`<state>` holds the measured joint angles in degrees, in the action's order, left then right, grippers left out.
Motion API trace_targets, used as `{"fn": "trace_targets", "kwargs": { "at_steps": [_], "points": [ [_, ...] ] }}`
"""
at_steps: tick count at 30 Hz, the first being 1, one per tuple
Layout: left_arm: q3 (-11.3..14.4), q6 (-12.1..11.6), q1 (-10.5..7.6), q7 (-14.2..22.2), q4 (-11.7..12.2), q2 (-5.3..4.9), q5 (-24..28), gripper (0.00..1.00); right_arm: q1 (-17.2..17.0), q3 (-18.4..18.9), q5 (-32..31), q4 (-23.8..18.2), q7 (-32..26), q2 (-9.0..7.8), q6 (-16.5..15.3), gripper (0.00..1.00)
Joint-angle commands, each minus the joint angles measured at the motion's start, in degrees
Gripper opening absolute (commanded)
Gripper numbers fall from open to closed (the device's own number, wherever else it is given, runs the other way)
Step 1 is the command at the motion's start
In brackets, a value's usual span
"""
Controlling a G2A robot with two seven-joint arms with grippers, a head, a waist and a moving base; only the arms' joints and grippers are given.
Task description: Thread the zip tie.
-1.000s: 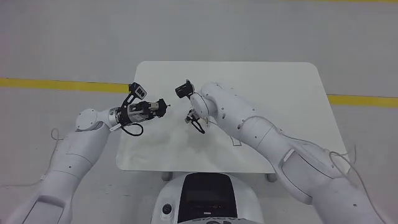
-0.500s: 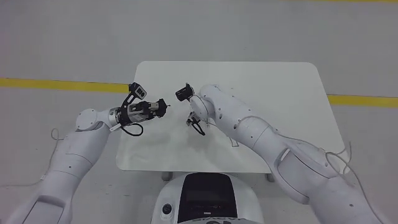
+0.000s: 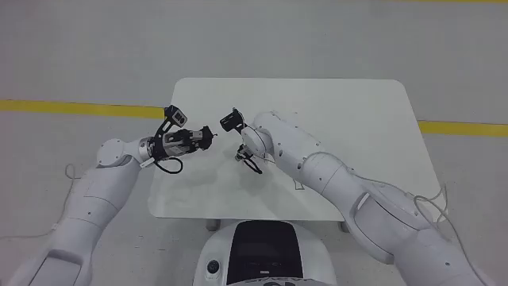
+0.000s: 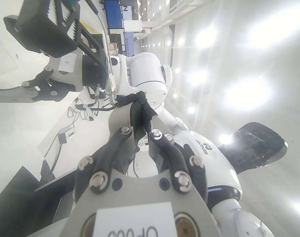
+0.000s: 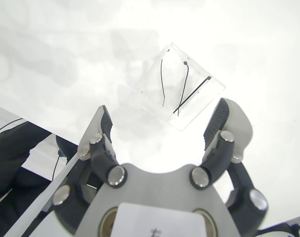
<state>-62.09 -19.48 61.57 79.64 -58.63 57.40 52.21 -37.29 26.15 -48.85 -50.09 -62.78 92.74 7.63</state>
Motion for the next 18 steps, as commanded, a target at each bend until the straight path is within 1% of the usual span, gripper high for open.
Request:
{"fn": "trace_targets", "kwargs": {
  "at_steps": [1, 2, 4, 5, 7, 8, 12, 13, 18],
  "points": [
    [0.0, 0.0, 0.00, 0.0, 0.0, 0.00, 0.0, 0.00, -0.3, 0.2, -0.9, -0.7, -0.1, -0.17, -0.2, 0.73],
    [0.0, 0.0, 0.00, 0.0, 0.0, 0.00, 0.0, 0.00, -0.4, 0.4, -1.2, -1.0, -0.2, -0.24, -0.2, 0.50],
    [0.0, 0.0, 0.00, 0.0, 0.0, 0.00, 0.0, 0.00, -0.7, 0.6, -2.0, -1.4, -0.5, -0.36, -0.1, 0.44],
    [0.0, 0.0, 0.00, 0.0, 0.0, 0.00, 0.0, 0.00, -0.8, 0.8, -2.2, -1.5, -0.6, -0.39, -0.1, 0.39],
    [0.0, 0.0, 0.00, 0.0, 0.0, 0.00, 0.0, 0.00, -1.1, 1.1, -2.5, -1.3, -0.6, -0.42, -0.1, 0.34],
    [0.0, 0.0, 0.00, 0.0, 0.0, 0.00, 0.0, 0.00, -1.2, 1.3, -2.6, -1.2, -0.6, -0.42, -0.1, 0.29],
    [0.0, 0.0, 0.00, 0.0, 0.0, 0.00, 0.0, 0.00, -1.6, 1.9, -3.0, -0.8, -0.2, -0.34, -0.5, 0.04],
    [0.0, 0.0, 0.00, 0.0, 0.0, 0.00, 0.0, 0.00, -1.6, 2.0, -3.3, -0.7, -0.3, -0.30, -0.4, 0.00],
    [0.0, 0.0, 0.00, 0.0, 0.0, 0.00, 0.0, 0.00, -1.8, 1.9, -5.0, -0.4, -0.8, 0.09, 0.1, 0.00]
  ]
}}
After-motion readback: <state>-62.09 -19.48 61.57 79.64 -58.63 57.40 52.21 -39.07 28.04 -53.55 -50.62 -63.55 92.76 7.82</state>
